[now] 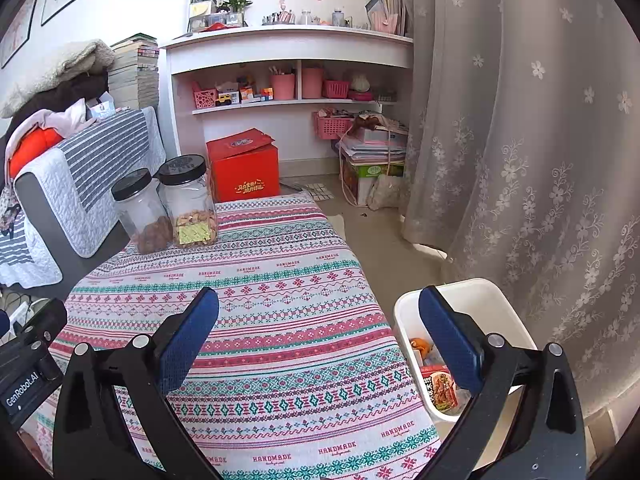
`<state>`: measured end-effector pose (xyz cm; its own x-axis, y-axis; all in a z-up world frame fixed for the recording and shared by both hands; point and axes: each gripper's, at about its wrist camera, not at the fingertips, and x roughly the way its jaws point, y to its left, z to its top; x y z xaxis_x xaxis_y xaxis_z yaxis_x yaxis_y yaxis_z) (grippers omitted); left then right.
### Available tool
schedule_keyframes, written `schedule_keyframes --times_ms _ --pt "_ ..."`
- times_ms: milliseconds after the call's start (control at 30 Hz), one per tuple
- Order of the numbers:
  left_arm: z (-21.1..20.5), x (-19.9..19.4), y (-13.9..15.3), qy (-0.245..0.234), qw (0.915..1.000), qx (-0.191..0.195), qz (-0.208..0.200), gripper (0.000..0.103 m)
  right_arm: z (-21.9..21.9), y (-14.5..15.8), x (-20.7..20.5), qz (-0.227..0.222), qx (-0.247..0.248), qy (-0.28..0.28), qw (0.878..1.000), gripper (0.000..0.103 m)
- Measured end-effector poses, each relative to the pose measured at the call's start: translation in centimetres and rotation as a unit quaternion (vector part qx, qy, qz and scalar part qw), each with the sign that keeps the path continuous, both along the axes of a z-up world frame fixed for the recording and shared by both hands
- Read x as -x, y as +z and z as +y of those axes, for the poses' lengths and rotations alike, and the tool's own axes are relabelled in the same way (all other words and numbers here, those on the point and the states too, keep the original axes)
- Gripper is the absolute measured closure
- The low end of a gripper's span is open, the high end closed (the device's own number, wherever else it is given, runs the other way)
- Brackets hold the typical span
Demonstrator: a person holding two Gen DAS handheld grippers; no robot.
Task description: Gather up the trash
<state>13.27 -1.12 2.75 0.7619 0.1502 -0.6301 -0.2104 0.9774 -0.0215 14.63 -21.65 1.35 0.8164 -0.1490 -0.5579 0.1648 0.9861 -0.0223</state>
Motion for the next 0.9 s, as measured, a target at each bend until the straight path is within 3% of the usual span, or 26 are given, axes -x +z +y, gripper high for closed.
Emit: schedule_keyframes --times_ms 900 --pt "-1.02 -0.69 -0.62 -0.004 0.9999 -0.009 0.005 0.007 -0.53 -0.18 -0.2 0.008 -0.005 0.001 1.0 0.007"
